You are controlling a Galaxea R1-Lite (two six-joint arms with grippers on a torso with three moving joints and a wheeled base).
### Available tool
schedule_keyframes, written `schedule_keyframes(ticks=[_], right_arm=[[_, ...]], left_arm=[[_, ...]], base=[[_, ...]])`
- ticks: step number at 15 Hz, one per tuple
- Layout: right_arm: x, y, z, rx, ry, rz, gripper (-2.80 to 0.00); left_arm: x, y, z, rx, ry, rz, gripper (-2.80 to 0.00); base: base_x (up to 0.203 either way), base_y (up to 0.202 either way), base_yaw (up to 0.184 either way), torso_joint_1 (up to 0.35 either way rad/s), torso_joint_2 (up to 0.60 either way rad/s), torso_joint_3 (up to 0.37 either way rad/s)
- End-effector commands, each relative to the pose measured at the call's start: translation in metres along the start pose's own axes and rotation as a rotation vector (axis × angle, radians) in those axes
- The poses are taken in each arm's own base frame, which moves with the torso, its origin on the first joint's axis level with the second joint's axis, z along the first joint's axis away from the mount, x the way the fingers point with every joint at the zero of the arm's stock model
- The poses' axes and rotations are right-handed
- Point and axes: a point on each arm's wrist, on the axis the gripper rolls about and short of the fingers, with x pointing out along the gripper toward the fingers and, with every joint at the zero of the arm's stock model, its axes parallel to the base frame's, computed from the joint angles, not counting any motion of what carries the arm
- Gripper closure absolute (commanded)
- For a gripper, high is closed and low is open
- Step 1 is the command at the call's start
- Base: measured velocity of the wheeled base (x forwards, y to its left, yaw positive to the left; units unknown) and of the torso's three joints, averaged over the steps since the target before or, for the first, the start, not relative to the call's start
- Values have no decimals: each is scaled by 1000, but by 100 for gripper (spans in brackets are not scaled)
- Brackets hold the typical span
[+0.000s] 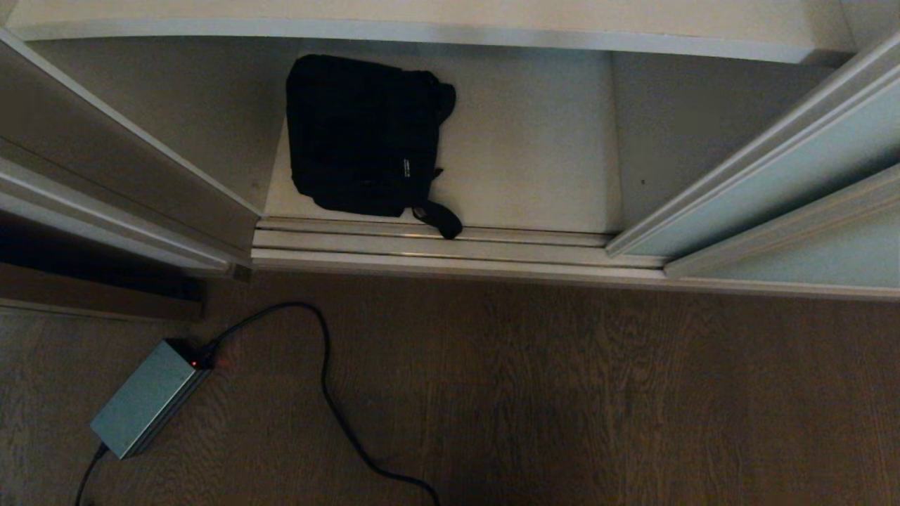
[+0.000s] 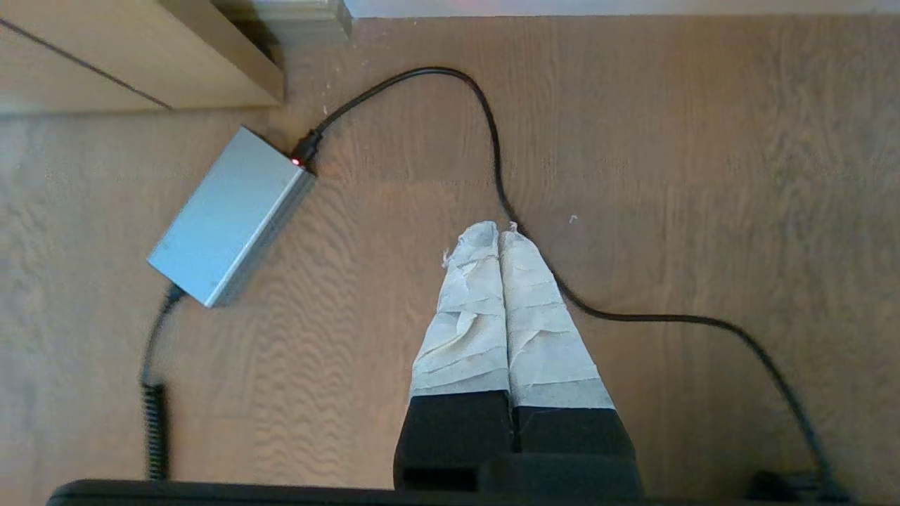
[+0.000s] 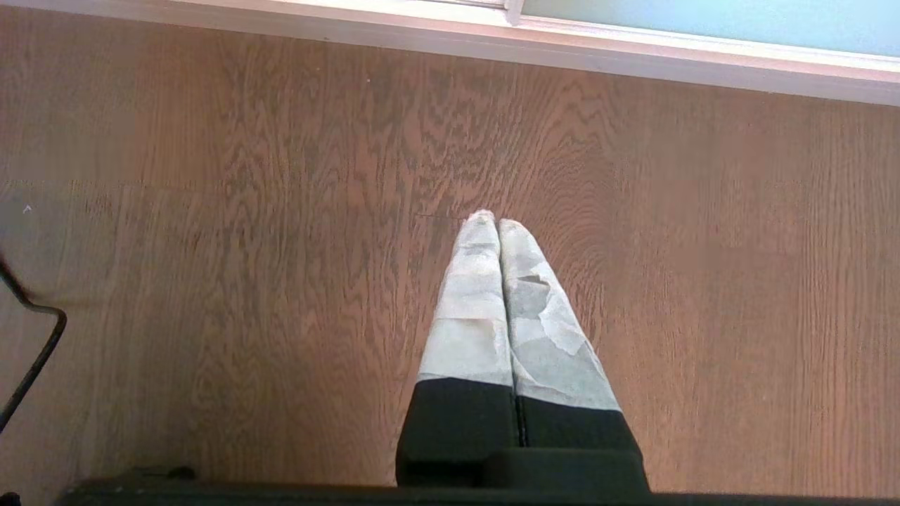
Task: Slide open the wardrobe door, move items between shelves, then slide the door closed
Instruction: Place the bag on the higher shelf
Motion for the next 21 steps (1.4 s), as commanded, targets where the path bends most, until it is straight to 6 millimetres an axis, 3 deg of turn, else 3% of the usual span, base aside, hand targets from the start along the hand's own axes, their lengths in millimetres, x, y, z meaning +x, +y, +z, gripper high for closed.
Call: schedule_keyframes(ticks=[1,5,7,9,15,18,21], right_arm=[[0,0,0,0,-4,0,0],[0,0,0,0,-3,0,0],[0,0,0,0,-4,0,0],[0,0,0,0,-4,0,0],[0,0,0,0,-3,0,0],[0,0,0,0,-4,0,0],[0,0,0,0,-4,0,0]], left_arm=[[-1,0,5,15,-18,0,0],[-9,5,66,-65,-46,-15,0],[10,9,97,-212,59,-11,0],[39,11,112,-338,198,18,0],[115,11,94,-651,598,166,0],[148,10,86,-728,705,178,0],[202,10,81,-803,726,167,0]], base=[[0,0,0,0,0,0],[0,0,0,0,0,0],[0,0,0,0,0,0],[0,0,0,0,0,0],[0,0,0,0,0,0],[0,0,0,0,0,0],[0,0,0,0,0,0]])
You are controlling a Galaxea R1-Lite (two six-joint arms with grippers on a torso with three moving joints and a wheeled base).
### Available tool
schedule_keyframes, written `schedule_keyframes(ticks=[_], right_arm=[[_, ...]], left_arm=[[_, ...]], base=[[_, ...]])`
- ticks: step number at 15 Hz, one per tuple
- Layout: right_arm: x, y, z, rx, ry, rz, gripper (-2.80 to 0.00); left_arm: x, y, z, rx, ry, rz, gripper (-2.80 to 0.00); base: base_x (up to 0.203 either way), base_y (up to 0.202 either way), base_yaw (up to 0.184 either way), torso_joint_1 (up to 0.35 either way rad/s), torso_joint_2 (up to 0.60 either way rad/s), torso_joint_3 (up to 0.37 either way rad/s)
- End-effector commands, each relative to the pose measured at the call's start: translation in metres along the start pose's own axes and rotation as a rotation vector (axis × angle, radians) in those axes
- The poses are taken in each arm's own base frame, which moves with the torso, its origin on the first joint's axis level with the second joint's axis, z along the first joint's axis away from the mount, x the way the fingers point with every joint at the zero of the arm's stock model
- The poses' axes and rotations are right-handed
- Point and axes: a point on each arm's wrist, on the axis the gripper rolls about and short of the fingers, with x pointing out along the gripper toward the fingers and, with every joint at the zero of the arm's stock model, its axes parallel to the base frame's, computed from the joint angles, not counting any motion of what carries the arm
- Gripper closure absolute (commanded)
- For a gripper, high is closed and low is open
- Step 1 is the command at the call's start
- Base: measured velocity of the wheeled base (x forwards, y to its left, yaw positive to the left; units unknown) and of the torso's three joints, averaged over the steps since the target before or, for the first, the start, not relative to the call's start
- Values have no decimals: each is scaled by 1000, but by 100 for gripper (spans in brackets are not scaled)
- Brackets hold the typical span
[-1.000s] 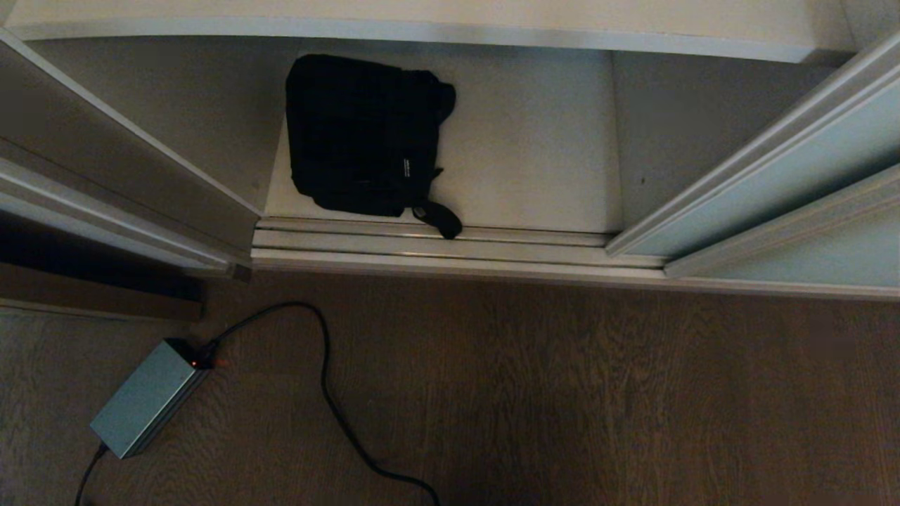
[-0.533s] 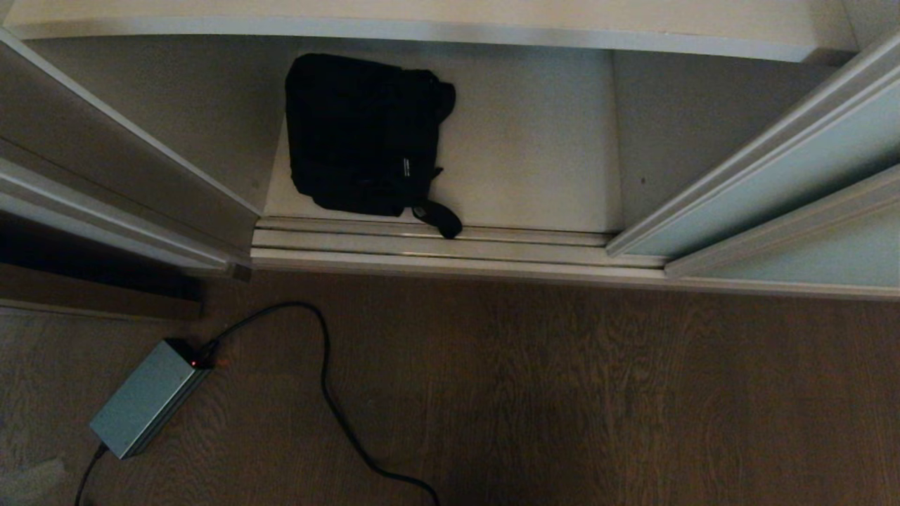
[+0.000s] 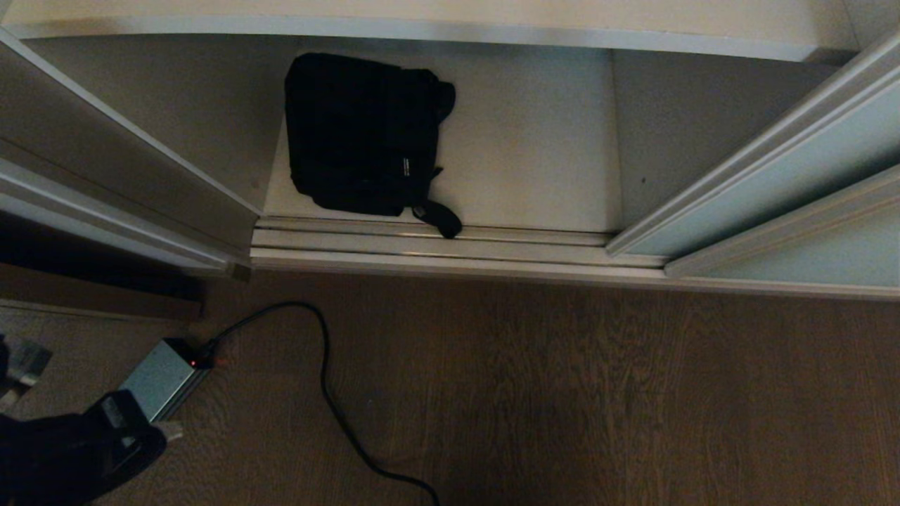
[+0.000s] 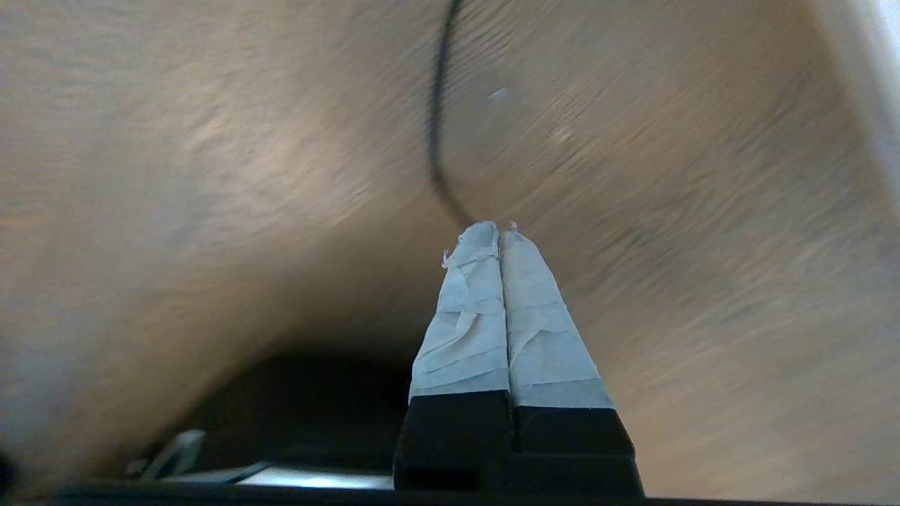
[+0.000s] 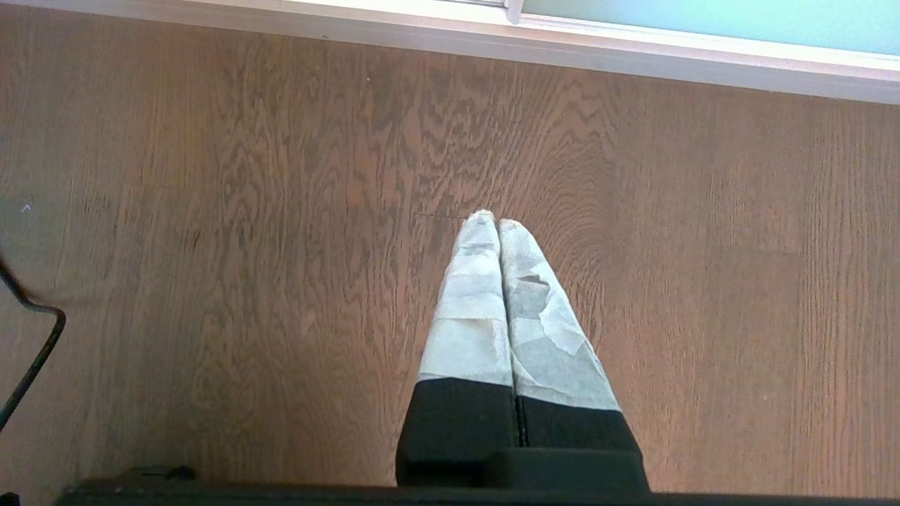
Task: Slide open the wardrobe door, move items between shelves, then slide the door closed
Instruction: Place the bag on the higher shelf
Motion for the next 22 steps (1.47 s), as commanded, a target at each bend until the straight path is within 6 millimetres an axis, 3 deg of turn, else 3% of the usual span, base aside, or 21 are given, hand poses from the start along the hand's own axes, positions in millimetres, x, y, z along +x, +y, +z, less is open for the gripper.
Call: schedule_keyframes(ticks=[1,9,10,15,19,22], right_arm=[[0,0,0,0,-4,0,0],[0,0,0,0,-3,0,0],[0,0,0,0,-3,0,0],[0,0,0,0,-4,0,0],[0,0,0,0,-4,0,0],[0,0,0,0,-4,0,0]], left_arm=[[54,-12,21,-35,77,42,0],[167,-74,104,-73,-3,-138,0],[178,-80,111,-71,-10,-161,-280],[217,-105,143,-80,-40,-324,-280],[228,-123,172,-106,-141,-442,-280],[244,-130,183,-103,-211,-517,-280]], base=[[0,0,0,0,0,0],[0,0,0,0,0,0],[0,0,0,0,0,0],[0,0,0,0,0,0],[0,0,0,0,0,0],[0,0,0,0,0,0]])
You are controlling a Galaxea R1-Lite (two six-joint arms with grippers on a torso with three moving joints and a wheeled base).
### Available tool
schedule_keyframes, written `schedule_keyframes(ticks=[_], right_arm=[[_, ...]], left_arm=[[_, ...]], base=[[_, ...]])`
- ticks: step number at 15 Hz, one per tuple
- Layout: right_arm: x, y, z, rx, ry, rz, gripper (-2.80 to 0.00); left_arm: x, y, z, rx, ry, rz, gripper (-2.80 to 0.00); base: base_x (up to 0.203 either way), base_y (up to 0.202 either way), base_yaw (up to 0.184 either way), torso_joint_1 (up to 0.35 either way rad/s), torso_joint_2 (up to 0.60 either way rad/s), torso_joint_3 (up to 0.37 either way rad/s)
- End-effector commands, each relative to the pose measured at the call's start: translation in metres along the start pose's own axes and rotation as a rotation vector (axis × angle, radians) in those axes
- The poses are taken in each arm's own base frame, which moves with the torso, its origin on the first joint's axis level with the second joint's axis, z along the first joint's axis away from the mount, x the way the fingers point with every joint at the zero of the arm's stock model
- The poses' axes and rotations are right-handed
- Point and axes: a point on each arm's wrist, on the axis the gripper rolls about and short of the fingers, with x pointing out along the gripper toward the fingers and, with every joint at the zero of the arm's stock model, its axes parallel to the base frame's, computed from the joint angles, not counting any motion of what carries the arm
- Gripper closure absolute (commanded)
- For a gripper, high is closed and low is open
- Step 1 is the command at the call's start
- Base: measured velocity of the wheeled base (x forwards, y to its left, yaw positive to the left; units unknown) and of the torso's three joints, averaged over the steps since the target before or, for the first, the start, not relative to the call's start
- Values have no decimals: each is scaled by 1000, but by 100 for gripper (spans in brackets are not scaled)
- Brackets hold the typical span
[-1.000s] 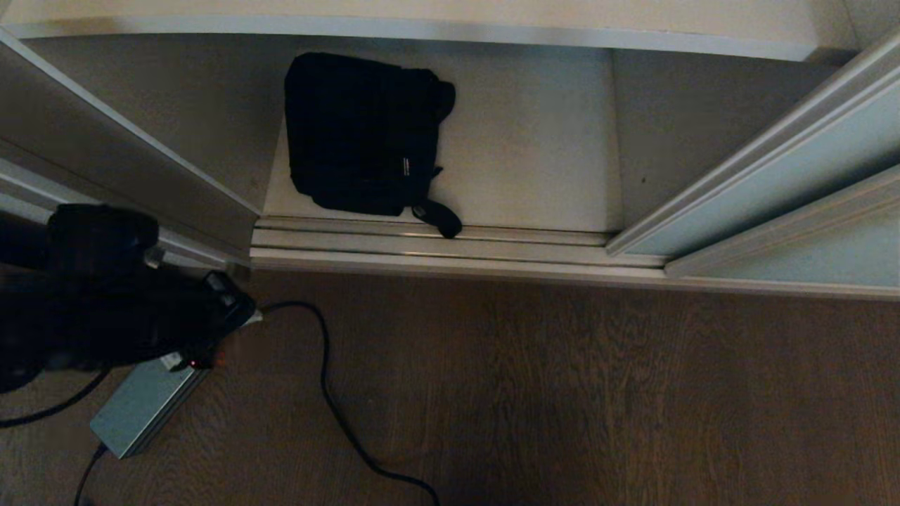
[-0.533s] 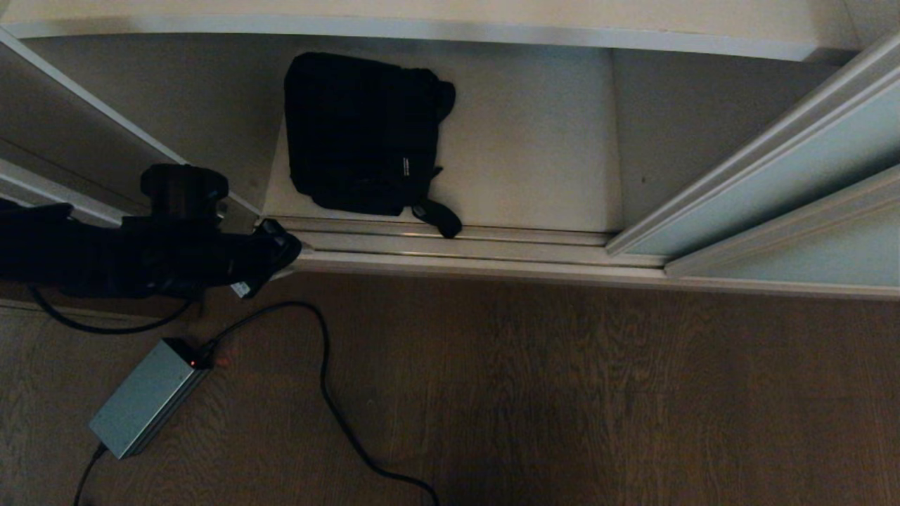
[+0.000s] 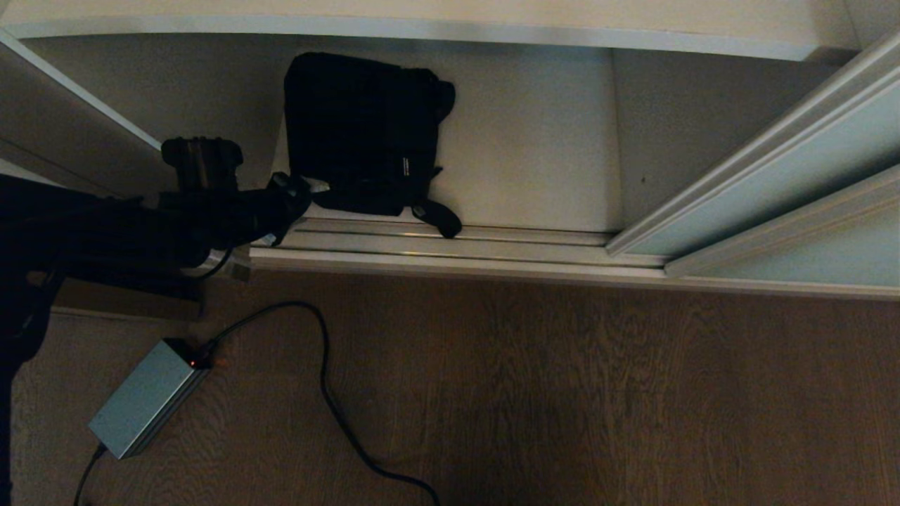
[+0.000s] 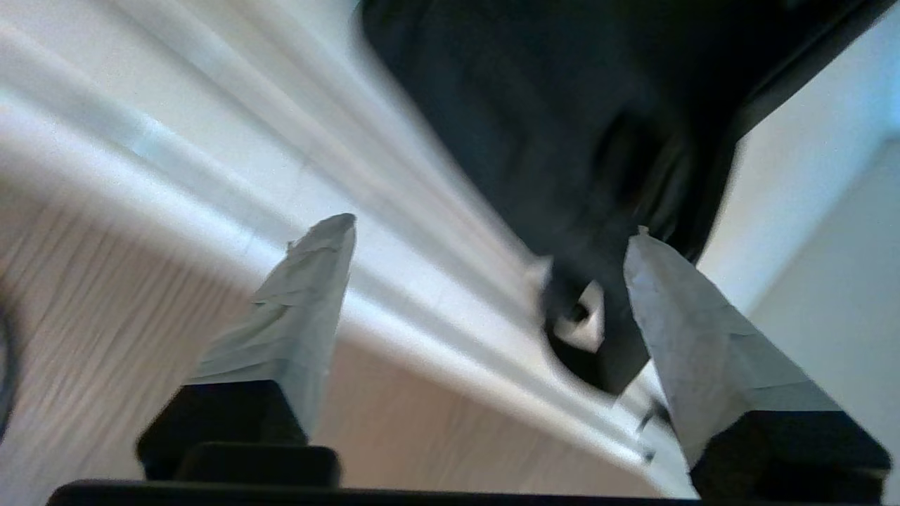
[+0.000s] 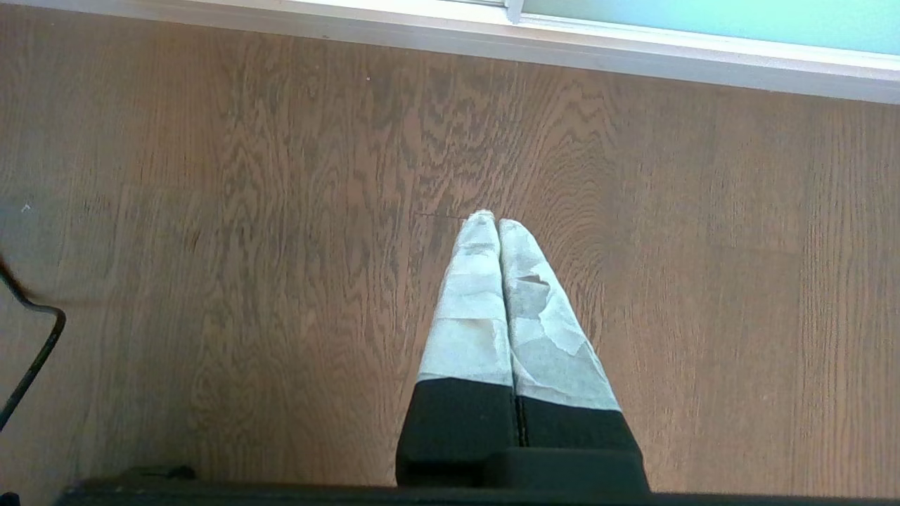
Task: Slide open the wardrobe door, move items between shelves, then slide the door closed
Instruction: Place the bag on the higher shelf
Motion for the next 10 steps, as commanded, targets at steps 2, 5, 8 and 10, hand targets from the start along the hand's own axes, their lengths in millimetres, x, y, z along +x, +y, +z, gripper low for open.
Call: schedule_keyframes(ticks=[2,5,8,10], right_arm=[[0,0,0,0,-4,0,0],[0,0,0,0,-3,1,0],[0,0,0,0,-4,0,0],[0,0,0,0,-4,0,0]], left_arm=[[28,13,0,12,-33,-54,-280],[52,30,-5,26,-49,-77,-280],[69,48,-13,25,-44,-70,-280],[73,52,-13,60,-79,-115,-280]], base=[[0,0,0,0,0,0],[0,0,0,0,0,0],[0,0,0,0,0,0],[0,0,0,0,0,0]])
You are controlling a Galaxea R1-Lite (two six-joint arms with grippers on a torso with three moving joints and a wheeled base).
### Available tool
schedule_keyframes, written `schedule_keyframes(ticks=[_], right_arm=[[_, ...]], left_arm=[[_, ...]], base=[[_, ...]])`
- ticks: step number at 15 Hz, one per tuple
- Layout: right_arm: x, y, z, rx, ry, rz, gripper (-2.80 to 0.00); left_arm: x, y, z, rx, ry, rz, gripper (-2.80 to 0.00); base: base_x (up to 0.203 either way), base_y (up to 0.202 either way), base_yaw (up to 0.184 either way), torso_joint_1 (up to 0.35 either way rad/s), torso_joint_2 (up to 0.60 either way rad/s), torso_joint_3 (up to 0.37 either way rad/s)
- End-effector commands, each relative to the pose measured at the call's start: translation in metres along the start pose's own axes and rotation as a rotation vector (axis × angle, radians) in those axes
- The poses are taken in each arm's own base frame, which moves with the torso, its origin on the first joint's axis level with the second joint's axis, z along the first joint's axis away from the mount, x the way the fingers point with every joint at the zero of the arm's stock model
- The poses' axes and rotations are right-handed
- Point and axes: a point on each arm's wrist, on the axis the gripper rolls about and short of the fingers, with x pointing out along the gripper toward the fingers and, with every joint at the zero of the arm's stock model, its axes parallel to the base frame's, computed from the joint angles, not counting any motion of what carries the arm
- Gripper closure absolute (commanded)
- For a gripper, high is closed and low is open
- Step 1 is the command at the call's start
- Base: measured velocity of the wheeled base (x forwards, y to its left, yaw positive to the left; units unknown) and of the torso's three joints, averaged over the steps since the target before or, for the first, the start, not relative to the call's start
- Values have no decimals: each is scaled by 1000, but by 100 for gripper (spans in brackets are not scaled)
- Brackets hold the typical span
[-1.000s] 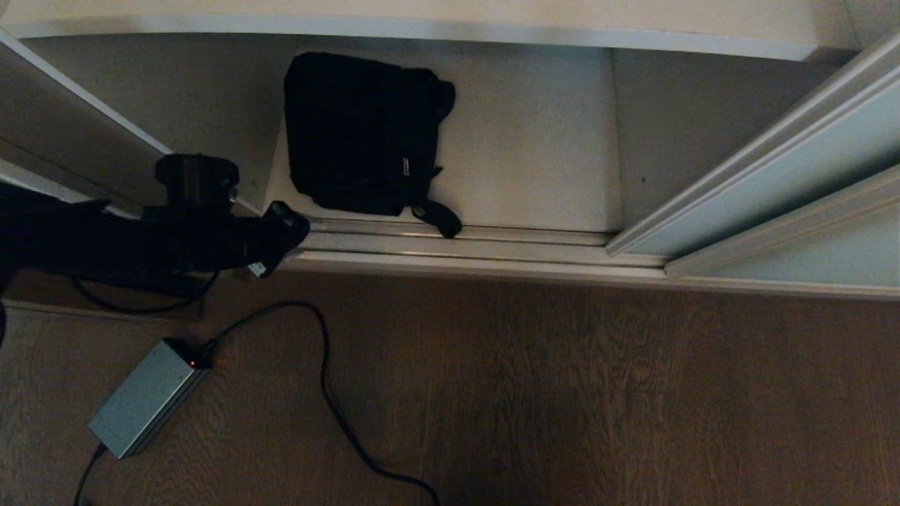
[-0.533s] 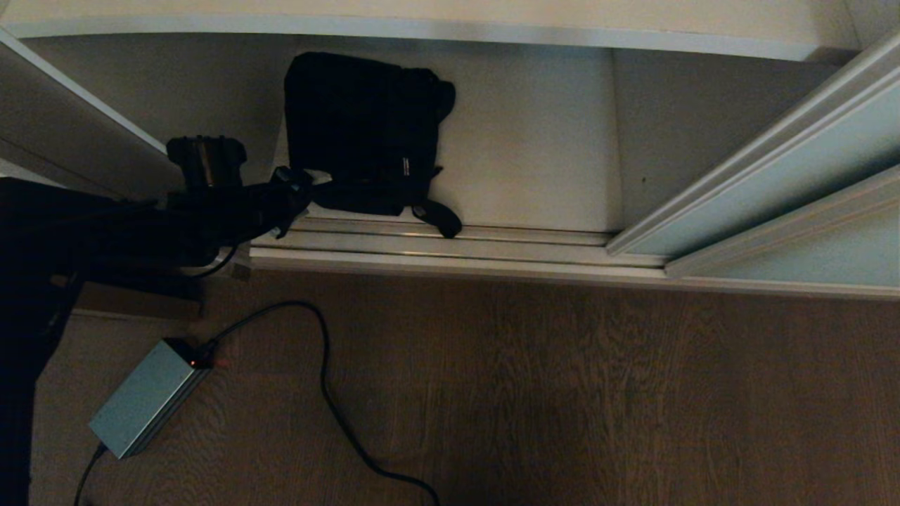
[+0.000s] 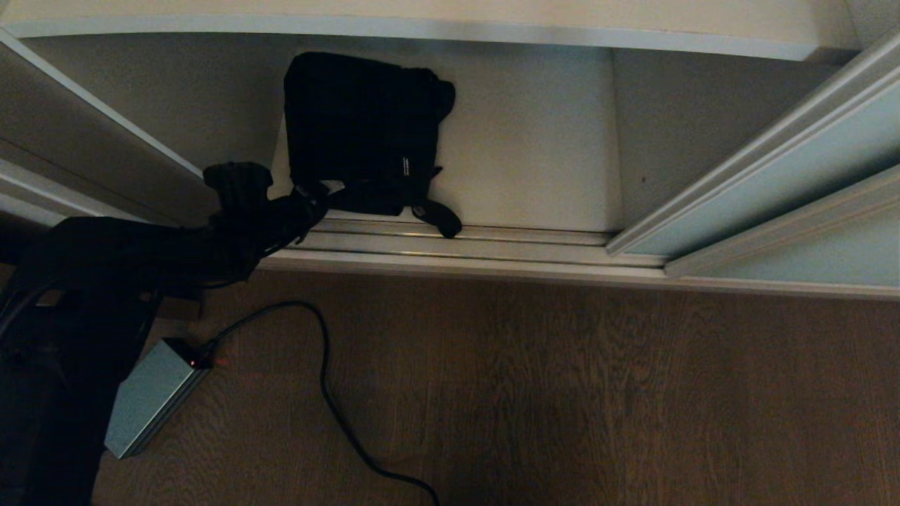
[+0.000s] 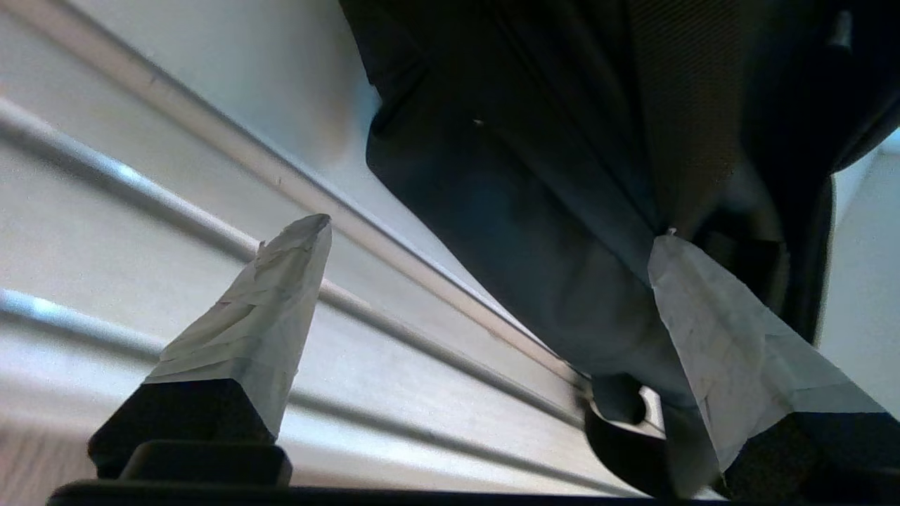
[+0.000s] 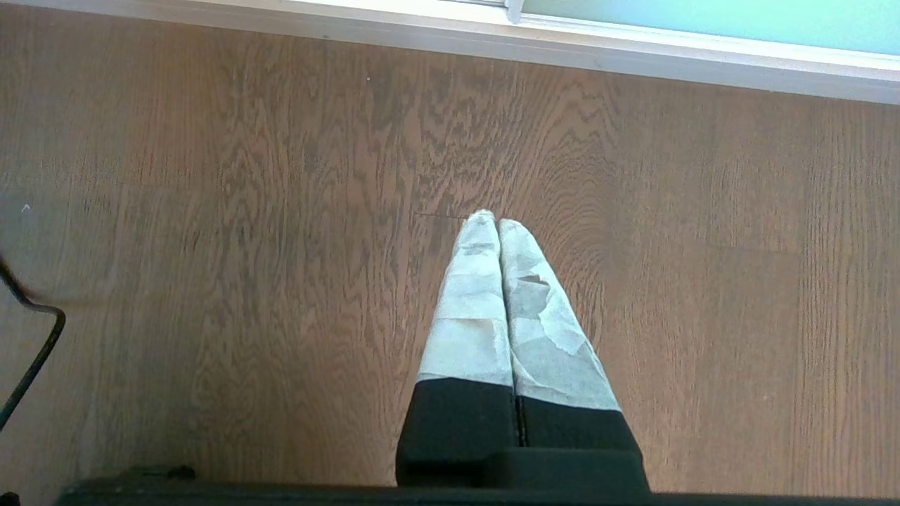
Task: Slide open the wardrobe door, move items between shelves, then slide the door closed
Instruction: Place the bag on the higher shelf
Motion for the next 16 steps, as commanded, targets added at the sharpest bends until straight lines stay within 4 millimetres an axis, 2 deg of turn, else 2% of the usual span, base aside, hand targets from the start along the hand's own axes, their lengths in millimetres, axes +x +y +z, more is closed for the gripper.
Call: schedule_keyframes(ticks=[1,5,10,16], right_arm=[[0,0,0,0,-3,0,0],[0,0,0,0,-4,0,0],[0,0,0,0,-4,2,0],[0,0,0,0,-4,0,0]], left_arm=[[8,12,-6,28,-33,-52,-280],[8,11,-2,63,-66,-141,-280],[16,33,-19,106,-46,-177,-280],[13,27,-11,161,-140,-281,-280]], base=[[0,0,0,0,0,0],[0,0,0,0,0,0],[0,0,0,0,0,0],[0,0,0,0,0,0]])
